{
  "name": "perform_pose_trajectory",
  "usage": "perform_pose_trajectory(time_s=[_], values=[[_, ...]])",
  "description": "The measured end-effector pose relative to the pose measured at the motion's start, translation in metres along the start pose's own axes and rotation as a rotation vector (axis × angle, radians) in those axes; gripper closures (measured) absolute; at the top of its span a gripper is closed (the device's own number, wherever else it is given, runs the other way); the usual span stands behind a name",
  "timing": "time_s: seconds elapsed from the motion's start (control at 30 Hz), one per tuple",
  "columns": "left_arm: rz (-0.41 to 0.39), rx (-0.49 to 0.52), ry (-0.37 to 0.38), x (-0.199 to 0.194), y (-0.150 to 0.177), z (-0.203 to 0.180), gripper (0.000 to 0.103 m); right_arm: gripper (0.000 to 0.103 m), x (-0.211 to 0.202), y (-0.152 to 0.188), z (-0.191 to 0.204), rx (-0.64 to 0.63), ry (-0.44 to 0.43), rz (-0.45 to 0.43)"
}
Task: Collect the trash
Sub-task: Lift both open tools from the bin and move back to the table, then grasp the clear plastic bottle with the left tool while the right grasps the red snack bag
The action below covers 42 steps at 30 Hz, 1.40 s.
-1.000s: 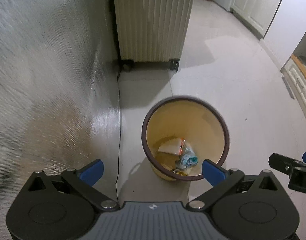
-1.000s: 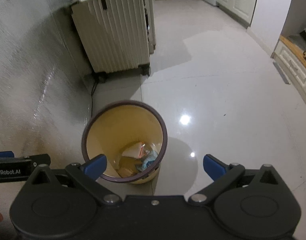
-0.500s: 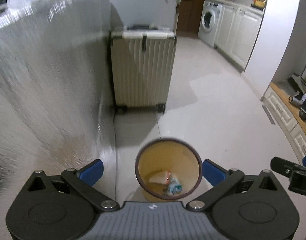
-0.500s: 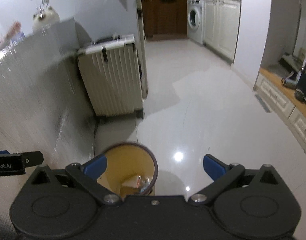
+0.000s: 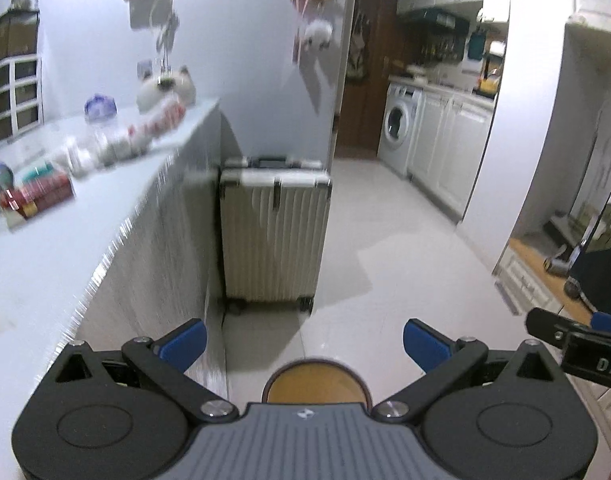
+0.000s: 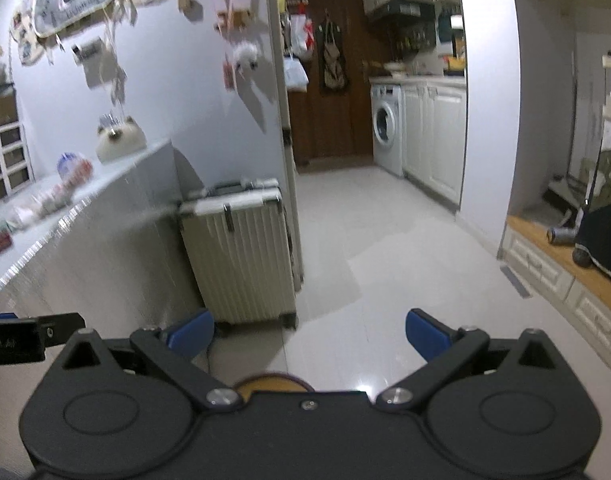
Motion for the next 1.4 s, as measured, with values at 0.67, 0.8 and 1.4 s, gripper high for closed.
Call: perform_pose_trajectory(time_s=[0.67, 0.8, 1.4], values=[[-0.181, -0.055, -0.214, -0.118, -0.07, 0.132, 0.0, 0.0, -0.039, -0.071, 0.132, -0.05, -0.227, -0.151], [-0.185, -0.071, -0.283, -0.128, -0.073, 0.179, 0.0, 0.0, -0.028, -0.074, 0.171, -0.048, -0.283, -0.15], [-0.108, -0.084, -0.433, -0.117, -0.088, 0.367, 0.0, 0.0, 0.058, -0.083, 0.332, -0.211, -0.572, -0.001]])
Point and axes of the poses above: each gripper's, at about its wrist camera, not at the fingertips, and x roughly the way its jaws point, z to its left, y to its underside, the point moved 2 cm from there along x, roughly the way its jaws point, and after that the axes turned 4 degrees about -z, right-handed, at the moved point
